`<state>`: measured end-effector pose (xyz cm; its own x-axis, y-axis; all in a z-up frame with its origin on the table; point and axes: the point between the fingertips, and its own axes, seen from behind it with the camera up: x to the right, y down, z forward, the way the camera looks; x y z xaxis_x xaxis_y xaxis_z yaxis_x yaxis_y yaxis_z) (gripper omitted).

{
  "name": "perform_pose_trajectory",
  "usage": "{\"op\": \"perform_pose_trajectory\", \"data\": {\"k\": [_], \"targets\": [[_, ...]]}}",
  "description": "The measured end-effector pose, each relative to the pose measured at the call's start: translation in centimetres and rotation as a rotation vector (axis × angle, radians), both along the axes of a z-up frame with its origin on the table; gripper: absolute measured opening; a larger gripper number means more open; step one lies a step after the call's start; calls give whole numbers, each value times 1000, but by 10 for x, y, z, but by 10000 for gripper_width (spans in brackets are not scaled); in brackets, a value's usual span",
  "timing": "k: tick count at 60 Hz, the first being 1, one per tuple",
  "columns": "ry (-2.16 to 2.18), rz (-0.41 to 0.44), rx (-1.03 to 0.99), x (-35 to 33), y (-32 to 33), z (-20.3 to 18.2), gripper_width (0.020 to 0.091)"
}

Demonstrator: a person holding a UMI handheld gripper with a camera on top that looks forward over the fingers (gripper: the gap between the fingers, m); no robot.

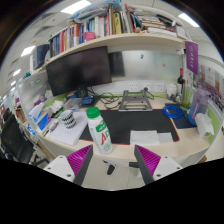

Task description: Pour water

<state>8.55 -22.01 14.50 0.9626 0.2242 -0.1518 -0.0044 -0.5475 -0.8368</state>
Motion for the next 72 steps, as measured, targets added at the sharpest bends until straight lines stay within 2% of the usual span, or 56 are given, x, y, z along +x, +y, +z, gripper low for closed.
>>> {"op": "perform_pose_trajectory", "data": {"k": [1,12,23,35,38,40,45,52,62,67,72], "targets": [[8,7,22,-5,-3,-13,859],[-30,-14,142,-37,40,-39,858],[-115,-34,246,-53,85,-51,853],[-143,-53,314,-71,114,-58,663],[-130,-61,309,-74,120,-64,600],[-118,-60,297,-77,123,-71,531],[-96,-78,323,-77,129,-65,484],[-90,-79,335,-76,127,-64,370],[-149,-82,314,-76,128,-65,354],[-210,-92,311,-70,136,-47,356],[-326,-44,327,-74,155,-24,356]]}}
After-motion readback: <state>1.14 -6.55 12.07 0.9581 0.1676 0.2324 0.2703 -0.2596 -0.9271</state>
